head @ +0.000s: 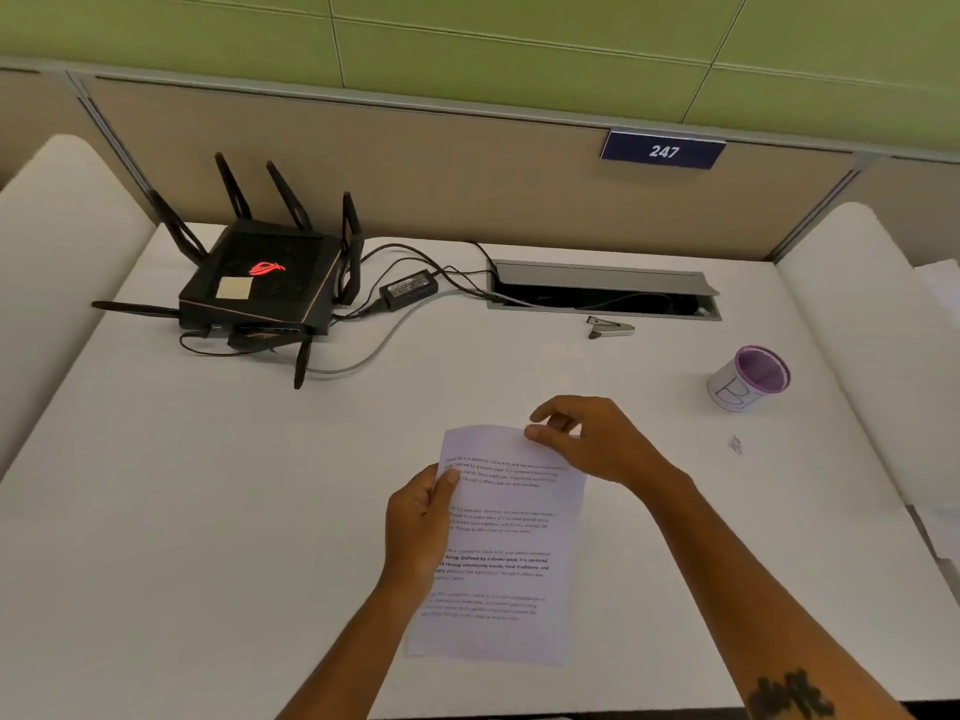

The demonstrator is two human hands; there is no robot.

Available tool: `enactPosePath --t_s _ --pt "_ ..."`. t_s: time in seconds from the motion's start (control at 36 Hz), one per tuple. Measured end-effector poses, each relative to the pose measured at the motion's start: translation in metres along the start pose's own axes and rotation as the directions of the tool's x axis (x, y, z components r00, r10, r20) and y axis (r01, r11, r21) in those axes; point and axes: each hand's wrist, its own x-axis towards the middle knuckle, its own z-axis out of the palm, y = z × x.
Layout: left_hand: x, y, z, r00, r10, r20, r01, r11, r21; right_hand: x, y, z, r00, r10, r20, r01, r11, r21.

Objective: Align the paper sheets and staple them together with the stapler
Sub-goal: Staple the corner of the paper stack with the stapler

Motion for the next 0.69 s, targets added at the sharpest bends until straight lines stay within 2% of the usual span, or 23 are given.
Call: enactPosePath --t_s 0.08,0.14,0.33,0.53,0.69 --pt "-0.003 -0.004 0.012 1.0 0.002 -0.012 -0.002 1.0 -0.001 0.018 0.042 -0.014 0.996 0.081 -0.049 -0.077 0.994 0.083" --pt "-0.004 -0.005 0.02 0.999 -0.011 -0.035 0.011 1.0 0.011 0.036 0.077 -0.024 0.988 0.132 -0.078 -0.127 0.99 0.067" --pt "-0.002 -0.013 0.044 0.993 -0.043 -0.111 0.05 0.997 0.058 0.116 0.166 -0.052 0.975 0.162 -0.154 -0.188 0.967 -0.174" --pt "-0.001 -0.024 0.059 0.984 -0.089 -0.152 0.098 0.994 0.053 0.194 0.197 -0.064 0.985 0.058 -0.162 -0.121 0.905 -0.408" --pt "-0.005 -0.021 0.064 0.978 -0.1 -0.186 0.108 0.993 0.036 0.226 0.204 -0.066 0.996 0.006 -0.084 -0.051 0.837 -0.545"
